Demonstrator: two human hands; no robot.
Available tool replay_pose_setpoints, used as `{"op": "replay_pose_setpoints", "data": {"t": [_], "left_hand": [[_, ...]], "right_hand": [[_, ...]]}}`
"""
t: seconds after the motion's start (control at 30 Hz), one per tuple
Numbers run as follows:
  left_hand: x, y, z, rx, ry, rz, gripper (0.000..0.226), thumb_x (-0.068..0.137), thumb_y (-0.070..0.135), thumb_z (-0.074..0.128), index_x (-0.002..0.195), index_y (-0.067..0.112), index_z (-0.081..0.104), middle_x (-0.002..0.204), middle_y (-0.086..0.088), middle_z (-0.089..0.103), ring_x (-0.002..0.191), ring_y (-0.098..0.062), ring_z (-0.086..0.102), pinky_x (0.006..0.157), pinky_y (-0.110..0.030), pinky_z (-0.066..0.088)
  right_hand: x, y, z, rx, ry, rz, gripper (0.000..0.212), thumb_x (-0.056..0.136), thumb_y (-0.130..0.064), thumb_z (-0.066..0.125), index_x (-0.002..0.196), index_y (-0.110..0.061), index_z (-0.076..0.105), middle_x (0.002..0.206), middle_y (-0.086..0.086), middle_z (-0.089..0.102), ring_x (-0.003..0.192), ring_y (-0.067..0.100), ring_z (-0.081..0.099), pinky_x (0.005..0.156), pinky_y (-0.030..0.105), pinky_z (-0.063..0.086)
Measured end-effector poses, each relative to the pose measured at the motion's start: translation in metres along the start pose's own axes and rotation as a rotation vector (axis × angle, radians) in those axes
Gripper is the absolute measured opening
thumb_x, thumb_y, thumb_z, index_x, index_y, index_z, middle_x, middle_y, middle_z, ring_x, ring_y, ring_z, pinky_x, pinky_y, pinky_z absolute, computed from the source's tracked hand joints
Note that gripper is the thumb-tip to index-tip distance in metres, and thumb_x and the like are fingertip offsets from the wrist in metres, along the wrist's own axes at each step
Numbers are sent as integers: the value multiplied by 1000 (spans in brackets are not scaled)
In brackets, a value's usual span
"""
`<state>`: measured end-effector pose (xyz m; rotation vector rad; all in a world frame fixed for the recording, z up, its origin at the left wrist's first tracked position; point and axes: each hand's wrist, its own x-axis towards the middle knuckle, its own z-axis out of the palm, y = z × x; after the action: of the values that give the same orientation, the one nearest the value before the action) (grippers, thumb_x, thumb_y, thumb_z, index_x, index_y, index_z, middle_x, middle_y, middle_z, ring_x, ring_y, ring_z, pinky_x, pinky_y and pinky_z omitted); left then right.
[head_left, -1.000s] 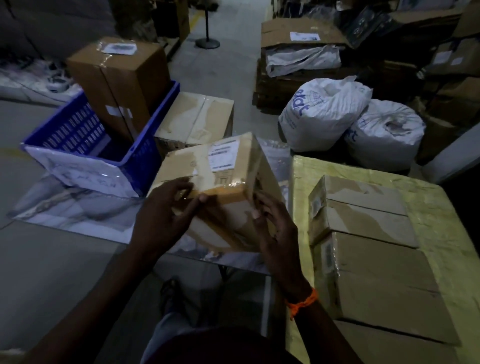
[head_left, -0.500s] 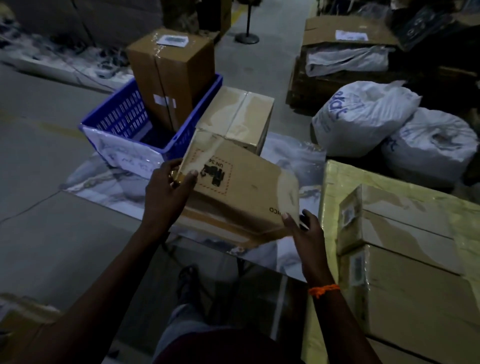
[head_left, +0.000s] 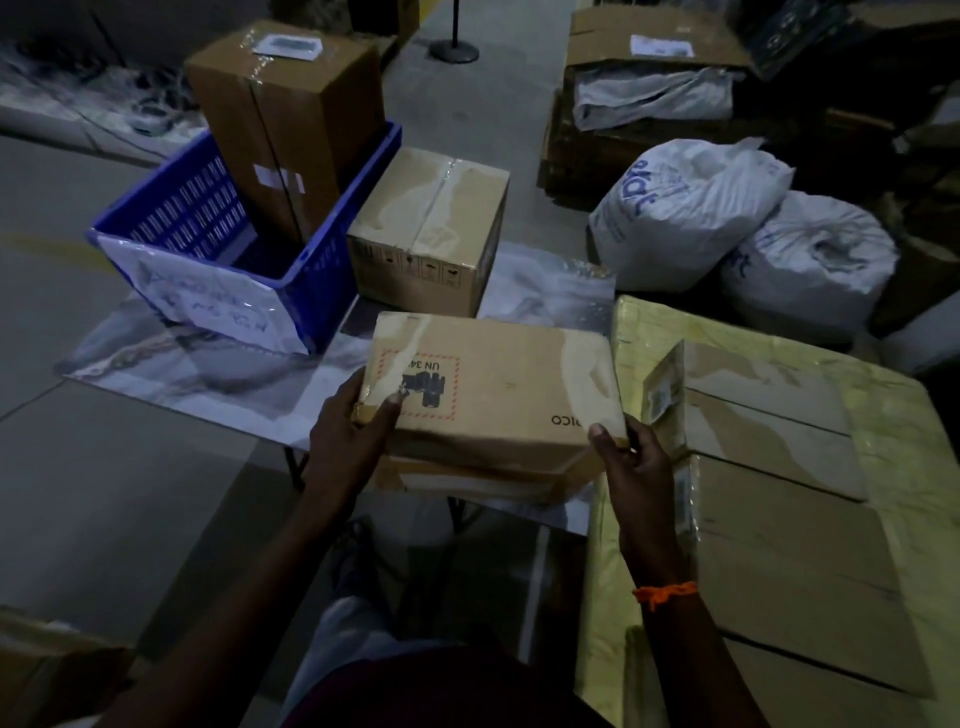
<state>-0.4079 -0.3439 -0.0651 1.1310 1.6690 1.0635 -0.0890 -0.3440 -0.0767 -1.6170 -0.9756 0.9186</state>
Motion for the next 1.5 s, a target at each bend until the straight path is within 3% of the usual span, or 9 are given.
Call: {"op": "replay_pose_setpoints", "data": {"t": [0.13, 0.2, 0.43, 0.53, 0.8, 0.93, 1.07, 1.23, 1.5], "left_hand": [[1, 3, -1, -14, 14, -12, 86, 75, 78, 64, 147, 35, 48, 139, 2, 60, 121, -21, 63, 94, -51, 58], [5, 9, -3, -18, 5, 1, 87, 75, 72, 66, 148, 28, 47, 139, 0, 60, 118, -21, 65, 90, -49, 60], [70, 38, 7, 67, -128, -80, 39, 99, 23, 63, 136, 26, 53, 118, 1, 70, 106, -15, 70, 81, -37, 61], [81, 52, 20, 53, -182, -87, 41, 99, 15, 62, 138, 22, 53, 117, 0, 68, 111, -20, 66, 82, -36, 56], [71, 53, 50, -63, -90, 97, 50, 88, 46, 67, 131, 25, 57, 128, 3, 66, 113, -12, 66, 89, -45, 58], [62, 51, 62, -344, -38, -57, 53, 94, 65, 57, 116, 19, 66, 118, -4, 71, 110, -22, 68, 94, -52, 56], [48, 24, 68, -237, -28, -109, 62, 76, 74, 66, 114, 26, 70, 114, -2, 72, 108, -26, 69, 93, -52, 57], [23, -6, 65, -80, 1, -126, 35, 94, 54, 66, 117, 27, 68, 106, 4, 69, 102, -23, 67, 90, -53, 58], [17, -28, 53, 57, -5, -100, 19, 99, 36, 66, 114, 26, 70, 105, -2, 71, 99, -25, 69, 83, -51, 60]], "right_hand": [[-1, 5, 0, 41, 25, 27, 34, 93, -24, 77, 125, -18, 67, 115, 0, 74, 104, 14, 72, 78, 24, 59], [8, 6, 1, 22, 27, 11, 38, 93, -26, 77, 128, -16, 66, 118, 2, 74, 109, 17, 71, 86, 36, 61], [71, -18, 8, -66, -113, 88, 62, 93, -33, 76, 147, -18, 51, 132, 7, 67, 113, 25, 67, 96, 50, 58], [81, -24, 11, -75, -179, 110, 42, 93, -34, 76, 131, -26, 62, 118, 3, 73, 100, 22, 71, 91, 48, 60], [72, -30, -26, 47, 53, 32, 48, 93, -46, 73, 134, -25, 59, 121, -3, 70, 108, 18, 67, 90, 41, 57], [57, -23, -43, 257, 122, 130, 44, 90, -52, 69, 115, -16, 63, 99, 2, 68, 87, 20, 65, 61, 28, 54], [35, 2, -45, 244, 139, 178, 43, 90, -40, 75, 121, -12, 65, 113, 6, 71, 97, 14, 68, 75, 26, 56], [-1, 39, -38, 176, 104, 211, 21, 93, -30, 75, 110, -30, 63, 109, -7, 69, 95, 2, 64, 74, 20, 49], [0, 71, -38, 45, 228, 239, 40, 89, -34, 80, 119, -18, 58, 111, 5, 70, 104, 21, 68, 83, 36, 56]]}}
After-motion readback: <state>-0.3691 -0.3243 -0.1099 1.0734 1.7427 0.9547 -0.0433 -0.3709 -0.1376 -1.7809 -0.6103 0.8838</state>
